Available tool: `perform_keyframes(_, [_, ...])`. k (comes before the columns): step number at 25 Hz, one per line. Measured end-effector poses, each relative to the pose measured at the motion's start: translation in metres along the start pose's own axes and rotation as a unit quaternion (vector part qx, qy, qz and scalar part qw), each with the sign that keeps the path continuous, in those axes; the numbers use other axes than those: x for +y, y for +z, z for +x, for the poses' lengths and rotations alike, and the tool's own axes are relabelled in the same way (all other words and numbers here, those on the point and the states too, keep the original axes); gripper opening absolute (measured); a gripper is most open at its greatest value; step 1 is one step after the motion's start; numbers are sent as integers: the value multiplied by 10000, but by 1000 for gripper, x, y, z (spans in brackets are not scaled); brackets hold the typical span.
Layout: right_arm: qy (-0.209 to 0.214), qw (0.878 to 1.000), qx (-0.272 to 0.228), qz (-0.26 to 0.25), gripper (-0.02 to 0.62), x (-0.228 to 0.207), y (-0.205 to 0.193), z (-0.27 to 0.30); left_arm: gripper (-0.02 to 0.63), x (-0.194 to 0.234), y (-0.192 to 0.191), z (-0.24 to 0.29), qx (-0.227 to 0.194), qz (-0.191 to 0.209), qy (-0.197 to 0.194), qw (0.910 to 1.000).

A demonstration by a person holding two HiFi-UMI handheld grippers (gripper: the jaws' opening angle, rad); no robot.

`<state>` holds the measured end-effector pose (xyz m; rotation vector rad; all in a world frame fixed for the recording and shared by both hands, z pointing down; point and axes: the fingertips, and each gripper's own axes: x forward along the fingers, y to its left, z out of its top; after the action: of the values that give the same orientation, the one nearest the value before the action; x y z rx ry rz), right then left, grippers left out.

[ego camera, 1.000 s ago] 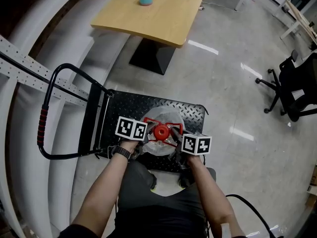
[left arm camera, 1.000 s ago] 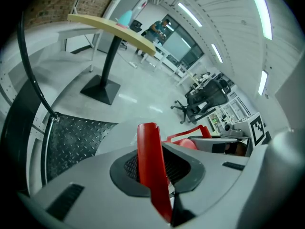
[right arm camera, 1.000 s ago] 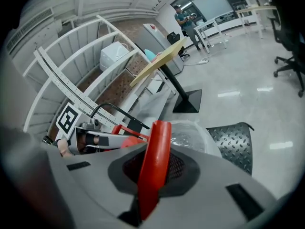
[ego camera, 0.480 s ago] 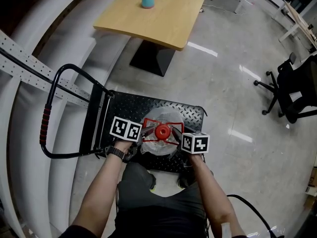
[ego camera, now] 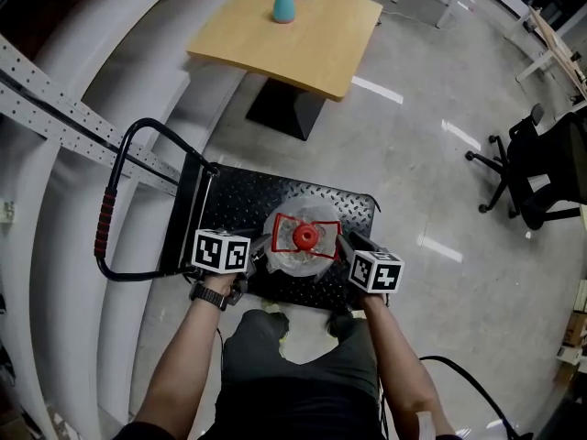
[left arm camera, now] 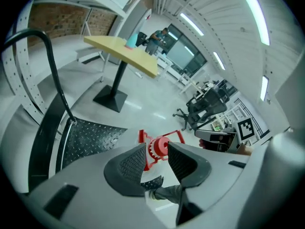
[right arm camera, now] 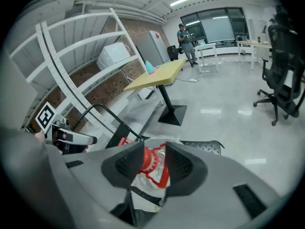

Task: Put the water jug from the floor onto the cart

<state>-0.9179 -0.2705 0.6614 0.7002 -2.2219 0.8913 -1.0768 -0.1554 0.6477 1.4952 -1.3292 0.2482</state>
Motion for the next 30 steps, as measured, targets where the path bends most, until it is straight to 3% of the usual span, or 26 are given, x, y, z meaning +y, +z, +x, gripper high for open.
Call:
perform_keyframes(3, [316,9988,-284,-226,56,53,25,-49,85,-53,19,-41,-470,314,-190,9982])
perform_keyframes(5, [609,9958,-573,-382,43,96,46,-89,10,-100,34,-77,-950,645,-407,9926])
perform_keyframes(6, [733,9933,-753,-490,37,116,56,-112,5,-127,40,-97,-1194,886,-531,9875])
perform_keyframes(10, [863,9764,-1656,-1087,19,180,92,-205,5,-225,46,-171,-1977,2084,-811,9544])
perform_keyframes(12, [835,9651,-2109,-1307,11,201,102,-246,5,-255,42,-199,-2320,2451,-861,9374])
perform_keyframes(17, [861,9315,-2992,-1883,5,240,98,-335,5,-313,24,-259,-2999,2781,-869,9084])
perform_keyframes(21, [1108,9085,-3334,-2261,5,262,68,-413,5,-379,-13,-305,-3720,3064,-841,8722])
perform_keyframes(23, [1219,8995,-3470,-2358,3,260,38,-456,5,-413,-52,-315,-3883,3056,-748,8662])
perform_keyframes(26, [1377,8897,-3585,-2470,3,238,-29,-522,5,-470,-135,-313,-3980,3018,-627,8640])
perform_keyframes(30, [1550,8859,-3551,-2551,3,204,-128,-607,5,-536,-255,-309,-3893,2758,-194,8786])
